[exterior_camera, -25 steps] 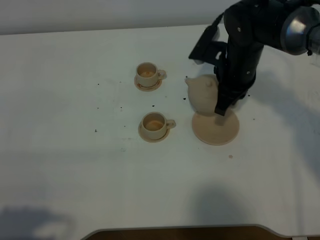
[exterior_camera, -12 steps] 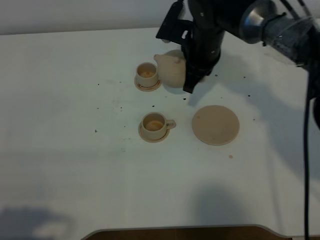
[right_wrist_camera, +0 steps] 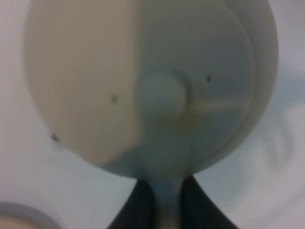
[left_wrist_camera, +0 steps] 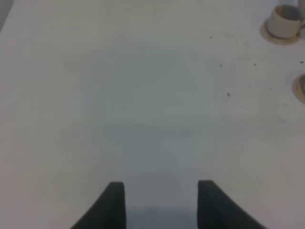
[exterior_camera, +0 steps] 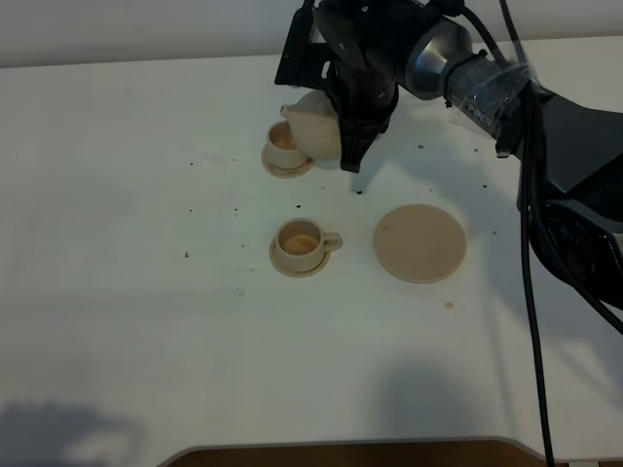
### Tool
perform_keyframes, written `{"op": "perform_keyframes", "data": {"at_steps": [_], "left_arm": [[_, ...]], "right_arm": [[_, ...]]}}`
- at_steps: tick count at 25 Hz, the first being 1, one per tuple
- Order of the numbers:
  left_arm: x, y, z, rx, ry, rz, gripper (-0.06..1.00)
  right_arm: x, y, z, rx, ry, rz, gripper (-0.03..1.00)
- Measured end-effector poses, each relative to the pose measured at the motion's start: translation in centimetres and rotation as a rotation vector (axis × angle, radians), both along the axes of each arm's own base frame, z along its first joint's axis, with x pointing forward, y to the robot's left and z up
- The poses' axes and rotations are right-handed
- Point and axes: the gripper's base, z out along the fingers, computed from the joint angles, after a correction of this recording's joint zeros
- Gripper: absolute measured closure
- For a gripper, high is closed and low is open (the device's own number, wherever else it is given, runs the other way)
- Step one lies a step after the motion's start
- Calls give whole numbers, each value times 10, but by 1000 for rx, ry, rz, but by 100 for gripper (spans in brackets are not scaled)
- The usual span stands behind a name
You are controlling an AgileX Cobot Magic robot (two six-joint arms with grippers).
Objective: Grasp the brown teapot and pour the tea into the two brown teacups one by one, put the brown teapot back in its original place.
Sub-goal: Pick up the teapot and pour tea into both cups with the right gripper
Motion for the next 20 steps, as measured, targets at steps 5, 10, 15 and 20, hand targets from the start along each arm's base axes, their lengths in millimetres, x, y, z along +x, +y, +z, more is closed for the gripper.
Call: {"op": "perform_keyframes", "data": {"at_steps": [5,10,15,20], "left_arm": [[0,0,0,0,0,0,58],[0,0,0,0,0,0,58],[0,0,0,0,0,0,58],[0,0,0,0,0,0,58]], "right_arm": [[1,-2,12,-12,-11,-12,85],[1,-1,16,-11,-19,-7,85],[4,-3,8,-64,-23,11,85],[7,-4,3,-99,-34,23,85]]}}
